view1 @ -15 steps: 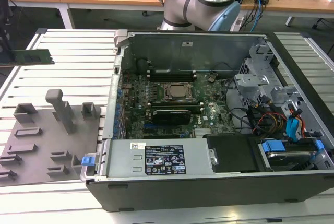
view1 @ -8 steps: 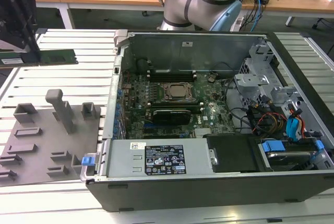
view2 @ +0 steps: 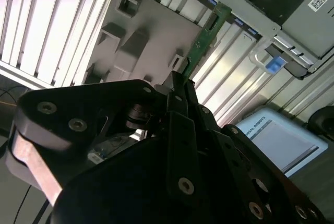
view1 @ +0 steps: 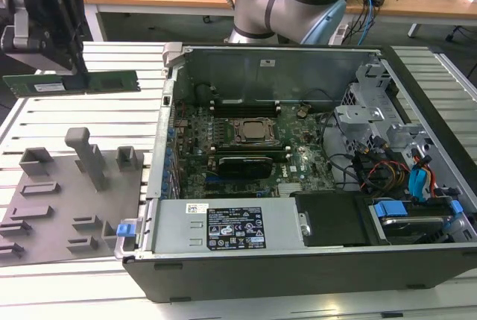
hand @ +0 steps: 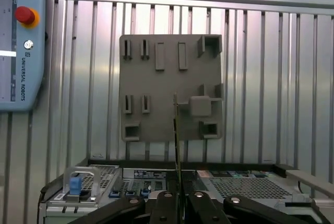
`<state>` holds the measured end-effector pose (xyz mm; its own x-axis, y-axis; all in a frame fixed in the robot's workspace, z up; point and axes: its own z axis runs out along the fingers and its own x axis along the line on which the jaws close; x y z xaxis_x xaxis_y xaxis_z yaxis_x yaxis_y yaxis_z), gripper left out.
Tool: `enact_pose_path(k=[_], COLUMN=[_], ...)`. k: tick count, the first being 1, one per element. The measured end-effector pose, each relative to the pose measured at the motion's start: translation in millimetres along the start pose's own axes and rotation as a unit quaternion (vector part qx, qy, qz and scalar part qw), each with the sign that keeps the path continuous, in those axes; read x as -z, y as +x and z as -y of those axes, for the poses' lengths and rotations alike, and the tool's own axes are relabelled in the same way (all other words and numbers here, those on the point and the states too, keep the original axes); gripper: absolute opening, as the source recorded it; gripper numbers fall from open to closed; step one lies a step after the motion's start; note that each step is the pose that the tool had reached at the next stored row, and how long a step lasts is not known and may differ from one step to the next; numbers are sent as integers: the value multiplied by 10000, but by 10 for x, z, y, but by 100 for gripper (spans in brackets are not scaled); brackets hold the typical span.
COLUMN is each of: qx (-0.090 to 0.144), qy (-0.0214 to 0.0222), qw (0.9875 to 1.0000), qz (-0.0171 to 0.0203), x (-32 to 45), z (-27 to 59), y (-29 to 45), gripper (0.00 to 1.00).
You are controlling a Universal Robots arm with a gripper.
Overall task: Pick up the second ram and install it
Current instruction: 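Pick up the second ram and move it above second insertion slot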
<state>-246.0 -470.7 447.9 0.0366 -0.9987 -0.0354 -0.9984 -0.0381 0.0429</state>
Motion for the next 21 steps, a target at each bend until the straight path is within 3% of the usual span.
enact_pose_path(k=[5,9,17,19,21], qx=[0,0,0,0,0], qy=[-1,-3,-8,-10,-11], qw=[10000,10000,10000,10000,10000], qz=[0,0,0,1,1], x=[13,26,42,48,50], z=[287,578,948,1084,1137], y=[8,18,31,36,38], gripper=[14,14,14,14,14])
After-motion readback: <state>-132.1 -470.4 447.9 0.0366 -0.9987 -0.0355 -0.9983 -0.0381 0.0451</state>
